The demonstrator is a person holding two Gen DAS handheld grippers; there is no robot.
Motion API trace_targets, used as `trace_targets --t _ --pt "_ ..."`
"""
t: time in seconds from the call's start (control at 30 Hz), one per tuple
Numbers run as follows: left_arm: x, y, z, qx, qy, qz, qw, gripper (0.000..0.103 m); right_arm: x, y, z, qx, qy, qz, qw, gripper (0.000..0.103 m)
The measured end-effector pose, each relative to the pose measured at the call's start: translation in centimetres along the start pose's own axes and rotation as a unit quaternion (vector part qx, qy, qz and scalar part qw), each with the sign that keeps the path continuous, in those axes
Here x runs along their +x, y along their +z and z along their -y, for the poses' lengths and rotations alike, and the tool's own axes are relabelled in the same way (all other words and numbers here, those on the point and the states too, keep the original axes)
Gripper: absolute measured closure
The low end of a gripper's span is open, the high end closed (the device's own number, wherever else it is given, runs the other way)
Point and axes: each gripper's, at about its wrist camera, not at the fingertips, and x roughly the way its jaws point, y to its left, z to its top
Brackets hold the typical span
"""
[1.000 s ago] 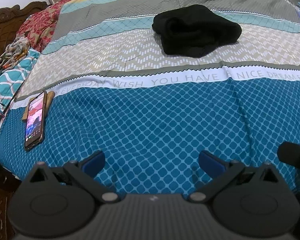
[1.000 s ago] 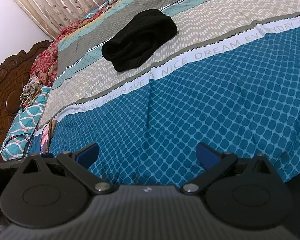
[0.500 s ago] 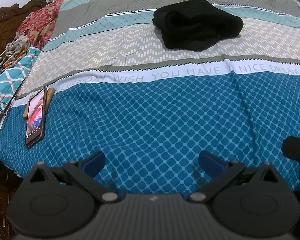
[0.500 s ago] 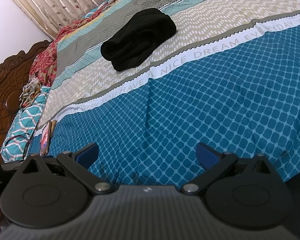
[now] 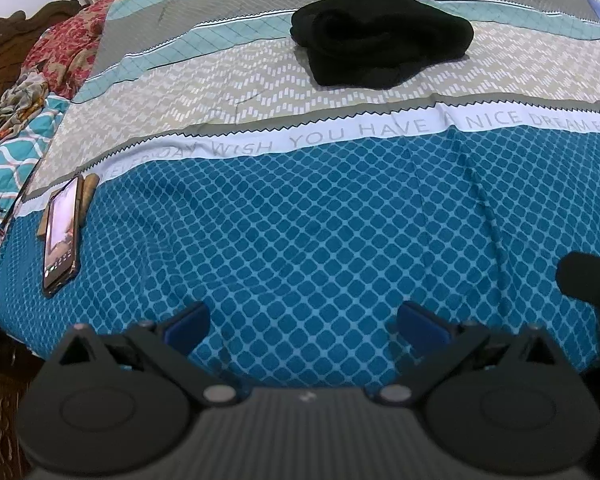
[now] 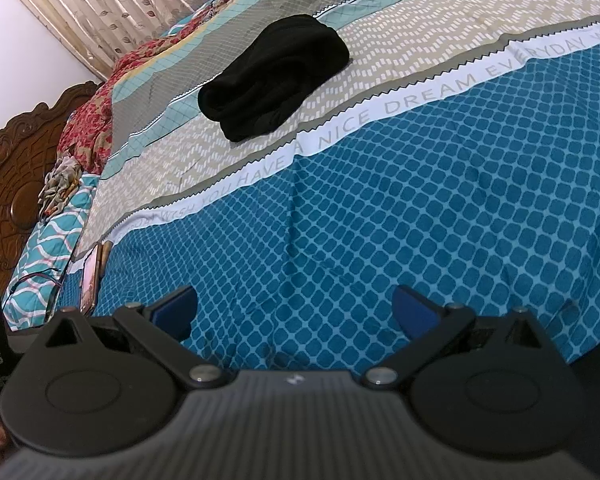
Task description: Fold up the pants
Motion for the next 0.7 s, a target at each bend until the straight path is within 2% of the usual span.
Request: trace_targets --t 0.7 --pt "0.31 -0.2 0.06 0.008 -0.009 -0.007 0.9999 0.0 0.03 -0.09 0.39 0.008 0.0 -0.002 1.0 0.0"
